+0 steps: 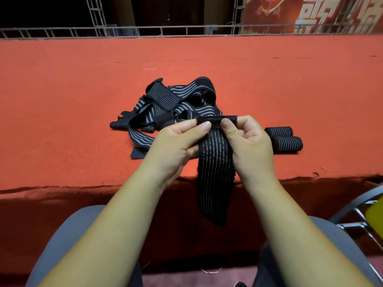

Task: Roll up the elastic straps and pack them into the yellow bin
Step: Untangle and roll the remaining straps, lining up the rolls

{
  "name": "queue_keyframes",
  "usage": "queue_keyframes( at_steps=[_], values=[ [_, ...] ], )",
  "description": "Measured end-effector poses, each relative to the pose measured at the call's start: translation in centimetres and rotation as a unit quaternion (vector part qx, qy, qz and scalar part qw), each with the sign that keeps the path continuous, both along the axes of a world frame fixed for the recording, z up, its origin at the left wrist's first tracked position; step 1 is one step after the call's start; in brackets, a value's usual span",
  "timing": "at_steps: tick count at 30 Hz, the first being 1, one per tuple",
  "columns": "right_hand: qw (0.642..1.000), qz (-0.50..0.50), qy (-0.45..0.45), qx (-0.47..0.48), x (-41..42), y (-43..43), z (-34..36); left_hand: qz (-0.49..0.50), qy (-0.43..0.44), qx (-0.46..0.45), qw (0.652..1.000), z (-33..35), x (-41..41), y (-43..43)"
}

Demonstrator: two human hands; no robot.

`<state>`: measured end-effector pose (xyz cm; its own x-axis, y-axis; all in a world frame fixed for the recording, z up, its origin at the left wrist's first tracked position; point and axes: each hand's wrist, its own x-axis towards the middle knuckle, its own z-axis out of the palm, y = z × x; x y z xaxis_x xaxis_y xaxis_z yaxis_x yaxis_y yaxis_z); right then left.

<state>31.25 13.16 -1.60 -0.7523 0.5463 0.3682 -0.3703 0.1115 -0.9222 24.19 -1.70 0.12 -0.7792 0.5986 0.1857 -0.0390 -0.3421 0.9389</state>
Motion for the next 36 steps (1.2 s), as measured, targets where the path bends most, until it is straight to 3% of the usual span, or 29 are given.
queue_keyframes(
  at_steps=[6,10,12,15,25,36],
  values=[
    [0.998,0.026,-0.046,-0.034,1.7,-2.2,0.0,0.05,0.021,0.007,0.999,0.3,1.5,-0.7],
    [0.962,0.206,-0.144,-0.106,2.0,-3.6,-1.4,0.143,0.014,0.001,0.99,0.6,1.2,-1.7],
    [0.932,0.293,-0.195,-0.089,2.4,-4.3,-2.3,0.185,0.013,0.002,0.983,0.4,0.5,-2.5],
    [0.909,0.334,-0.248,-0.001,2.8,-5.2,-3.0,0.232,0.042,-0.044,0.971,-0.5,-0.8,-3.7],
    [0.922,0.286,-0.258,-0.029,0.8,-5.4,-3.8,0.224,0.053,-0.075,0.97,-3.0,-2.4,-5.1],
    [0.931,0.258,-0.259,-0.005,-1.4,-6.1,-4.8,0.163,-0.049,0.036,0.985,-3.8,-3.1,-5.1]
  ],
)
